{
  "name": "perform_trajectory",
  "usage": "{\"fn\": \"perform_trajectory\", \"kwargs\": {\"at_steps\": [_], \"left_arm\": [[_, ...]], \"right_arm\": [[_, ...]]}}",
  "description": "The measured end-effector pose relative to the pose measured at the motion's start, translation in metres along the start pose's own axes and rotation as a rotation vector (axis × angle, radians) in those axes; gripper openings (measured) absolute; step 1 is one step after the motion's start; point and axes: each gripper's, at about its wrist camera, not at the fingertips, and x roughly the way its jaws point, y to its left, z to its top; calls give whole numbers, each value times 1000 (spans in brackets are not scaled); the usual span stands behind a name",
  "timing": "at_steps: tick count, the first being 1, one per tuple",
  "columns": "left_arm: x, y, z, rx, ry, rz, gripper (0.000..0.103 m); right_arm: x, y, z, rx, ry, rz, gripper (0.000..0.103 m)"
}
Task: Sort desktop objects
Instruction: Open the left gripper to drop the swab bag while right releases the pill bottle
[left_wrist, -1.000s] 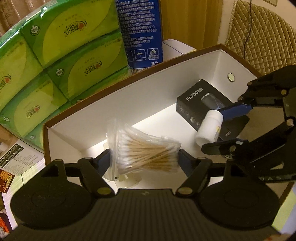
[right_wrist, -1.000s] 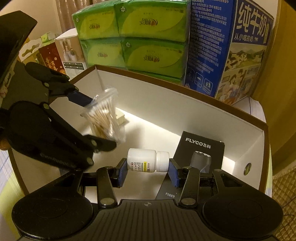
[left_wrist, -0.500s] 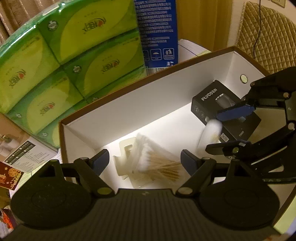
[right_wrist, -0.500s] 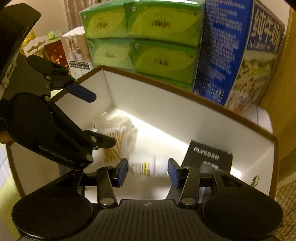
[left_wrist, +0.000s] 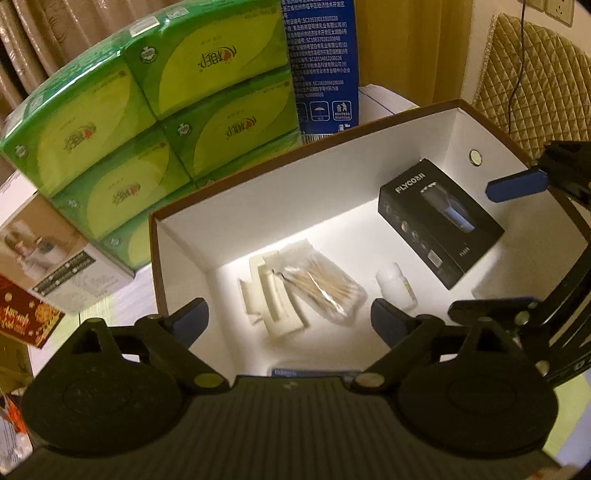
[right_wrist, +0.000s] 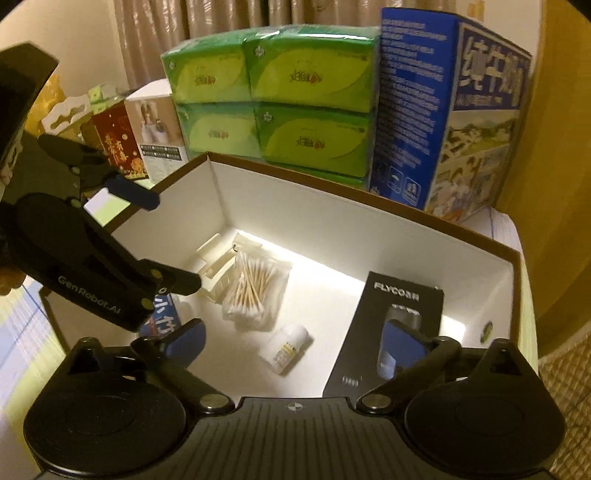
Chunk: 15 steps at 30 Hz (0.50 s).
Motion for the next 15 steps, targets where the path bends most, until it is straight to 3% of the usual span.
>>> {"fn": "perform_trajectory", "kwargs": {"at_steps": [15], "left_arm": [[-67, -10, -26, -112, -53, 31, 98]], "right_arm": [[-58, 7, -24, 125, -34, -36, 101]]}}
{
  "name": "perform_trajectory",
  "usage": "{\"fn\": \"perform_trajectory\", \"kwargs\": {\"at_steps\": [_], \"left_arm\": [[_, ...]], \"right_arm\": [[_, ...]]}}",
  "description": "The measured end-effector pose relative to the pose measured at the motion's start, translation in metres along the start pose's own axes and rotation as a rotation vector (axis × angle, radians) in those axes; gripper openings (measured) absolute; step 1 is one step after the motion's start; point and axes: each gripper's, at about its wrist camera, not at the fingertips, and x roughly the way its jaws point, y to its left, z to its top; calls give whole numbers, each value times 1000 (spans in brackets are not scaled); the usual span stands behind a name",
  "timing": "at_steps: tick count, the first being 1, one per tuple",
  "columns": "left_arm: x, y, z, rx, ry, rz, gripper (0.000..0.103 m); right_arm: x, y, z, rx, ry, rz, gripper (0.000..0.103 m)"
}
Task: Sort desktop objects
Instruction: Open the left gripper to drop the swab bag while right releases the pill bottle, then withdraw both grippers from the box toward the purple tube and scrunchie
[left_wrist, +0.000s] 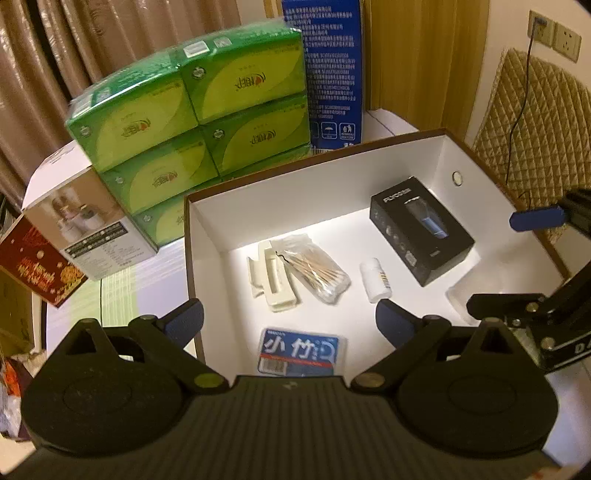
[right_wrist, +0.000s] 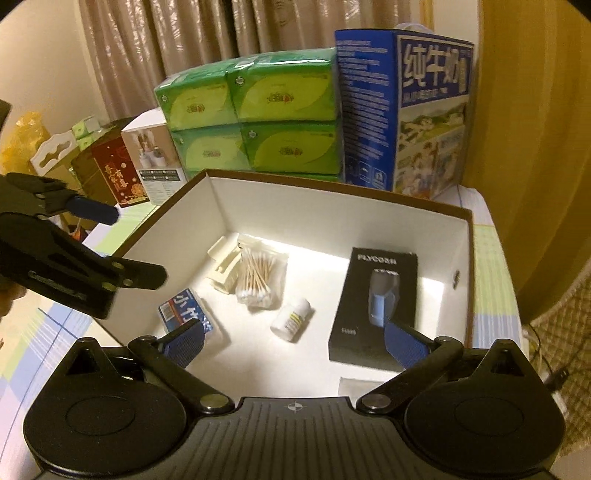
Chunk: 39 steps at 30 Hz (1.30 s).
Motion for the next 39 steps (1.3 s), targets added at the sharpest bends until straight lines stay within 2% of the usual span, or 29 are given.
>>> {"fn": "perform_trajectory", "kwargs": {"at_steps": [19, 39], "left_arm": [[-78, -16, -60, -89, -12, 30, 98], [-119, -30, -128, -140, 32, 57, 98]], "right_arm": [[-71, 28, -38, 59, -53, 10, 101], [-113, 68, -103, 57, -5, 29, 101]]}}
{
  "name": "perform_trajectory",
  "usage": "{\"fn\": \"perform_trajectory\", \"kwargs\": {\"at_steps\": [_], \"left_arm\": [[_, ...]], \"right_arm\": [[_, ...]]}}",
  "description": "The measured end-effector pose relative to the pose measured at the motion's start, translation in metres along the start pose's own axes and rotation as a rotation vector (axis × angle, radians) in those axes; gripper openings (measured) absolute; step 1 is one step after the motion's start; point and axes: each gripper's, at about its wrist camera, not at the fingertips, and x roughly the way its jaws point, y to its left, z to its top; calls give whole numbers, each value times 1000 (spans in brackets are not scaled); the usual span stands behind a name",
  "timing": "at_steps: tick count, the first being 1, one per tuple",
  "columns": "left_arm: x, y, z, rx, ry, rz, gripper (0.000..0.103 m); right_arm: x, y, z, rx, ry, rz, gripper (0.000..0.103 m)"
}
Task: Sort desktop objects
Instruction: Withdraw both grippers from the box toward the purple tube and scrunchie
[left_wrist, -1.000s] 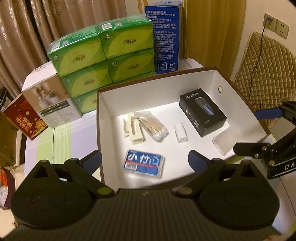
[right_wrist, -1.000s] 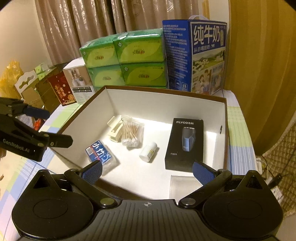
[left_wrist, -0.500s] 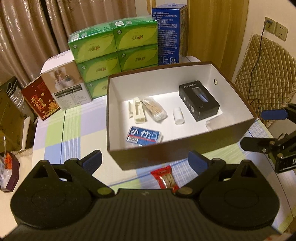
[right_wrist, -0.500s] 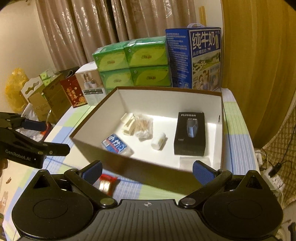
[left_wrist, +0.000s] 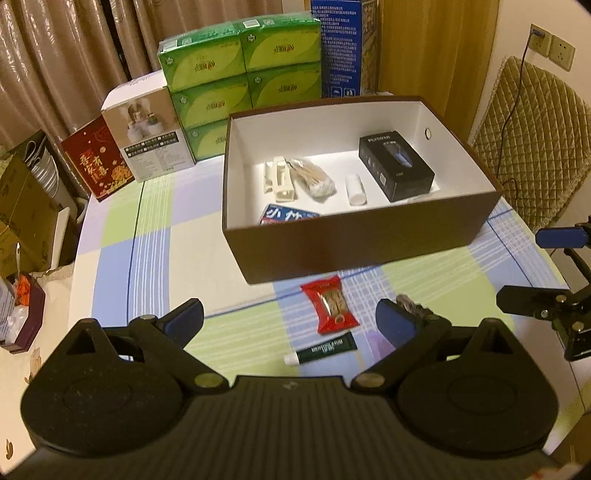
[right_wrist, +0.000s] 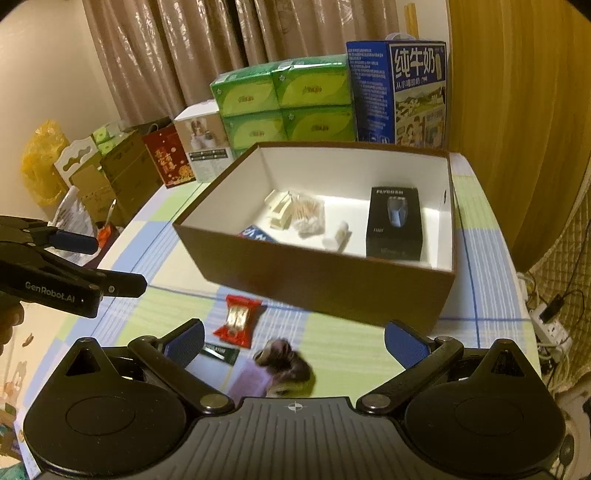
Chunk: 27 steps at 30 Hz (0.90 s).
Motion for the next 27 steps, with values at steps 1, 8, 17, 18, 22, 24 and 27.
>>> {"fn": "perform_trajectory", "kwargs": {"at_steps": [1, 8, 17, 18, 22, 24, 27], "left_arm": [[0, -1, -3, -1, 5, 0, 98], [-3, -8, -20, 0, 31, 0, 98], [0, -14, -36, -2, 67, -5, 98], [0, -14, -37, -3, 72, -5, 98], [5, -17, -42, -2, 88, -10, 98], [8, -19, -44, 0, 96, -15, 98], [13, -23, -49, 1, 113, -30, 98]], "right_arm": [[0, 1, -3, -1, 6, -4, 101], [-3, 7, -20, 2, 34, 0, 101], [2, 9, -37, 19, 74, 3, 101], [2, 8, -39, 22, 78, 1, 101], [6, 8, -46, 19, 92, -20, 101], [7, 8, -49, 9, 97, -37, 101], [9, 7, -55, 0, 99, -47, 101]]}}
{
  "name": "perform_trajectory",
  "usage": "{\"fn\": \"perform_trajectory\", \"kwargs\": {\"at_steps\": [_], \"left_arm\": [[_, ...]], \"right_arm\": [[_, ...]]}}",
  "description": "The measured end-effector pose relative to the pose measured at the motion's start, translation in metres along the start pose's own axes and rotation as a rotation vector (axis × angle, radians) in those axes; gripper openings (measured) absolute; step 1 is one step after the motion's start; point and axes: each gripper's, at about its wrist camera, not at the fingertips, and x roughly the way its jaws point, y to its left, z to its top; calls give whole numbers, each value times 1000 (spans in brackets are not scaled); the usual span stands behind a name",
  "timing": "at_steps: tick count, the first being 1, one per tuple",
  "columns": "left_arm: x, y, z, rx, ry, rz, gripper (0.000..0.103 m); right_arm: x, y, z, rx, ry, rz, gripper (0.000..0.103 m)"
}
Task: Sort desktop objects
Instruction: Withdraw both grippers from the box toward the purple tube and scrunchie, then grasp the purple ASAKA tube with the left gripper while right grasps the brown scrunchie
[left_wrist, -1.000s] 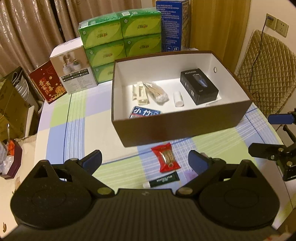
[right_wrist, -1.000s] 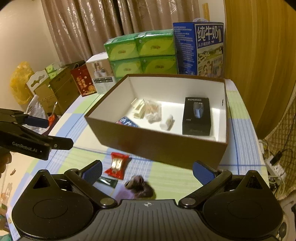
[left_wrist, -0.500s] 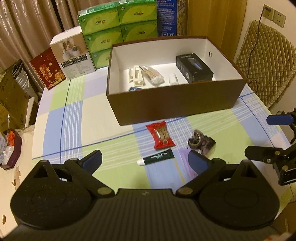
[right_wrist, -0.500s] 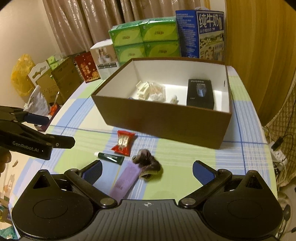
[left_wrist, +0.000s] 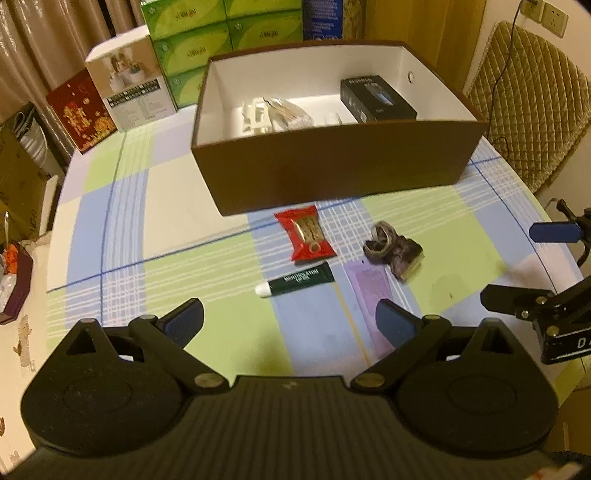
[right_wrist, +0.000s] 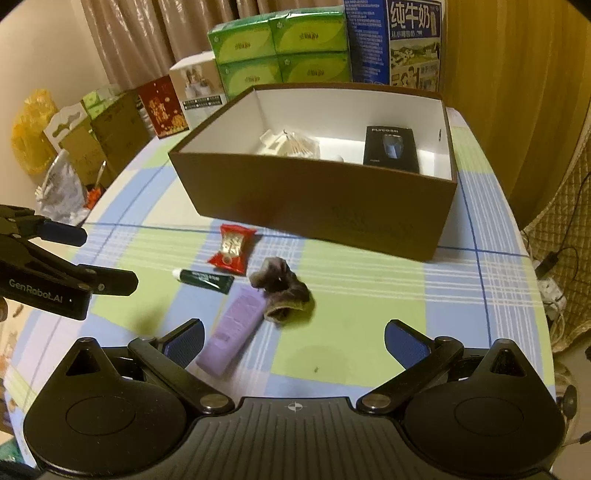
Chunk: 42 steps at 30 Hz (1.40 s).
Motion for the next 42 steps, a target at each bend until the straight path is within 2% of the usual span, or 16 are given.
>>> {"fn": "perform_trajectory", "kwargs": {"at_steps": [13, 19, 23, 27, 32, 33, 40, 41, 42], "left_arm": [[26, -18, -12, 12, 34, -39, 97], [38, -27, -12, 8, 46, -69, 90], [48, -35, -11, -1, 62, -95, 84], [60, -47, -10, 9, 68, -110, 73], [76, -59, -6, 22, 84, -129, 70], [79, -62, -6, 30, 85, -127, 65], [93, -73, -2, 56, 95, -119, 47], [94, -74, -1, 61, 96, -119, 44], [96, -74, -1, 65, 97, -120, 35]], "right_arm": [[14, -11, -17, 25, 8, 13, 101], [16, -21, -18, 46, 1, 8, 99], [18, -28, -17, 63, -2, 3, 95], [19, -35, -18, 78, 0, 4, 94], [20, -43, -17, 88, 5, 0, 94], [20, -45, -17, 90, 6, 0, 94], [20, -56, -20, 101, 17, -2, 94], [21, -57, -20, 102, 18, -1, 94], [21, -57, -20, 102, 20, 1, 94]]}}
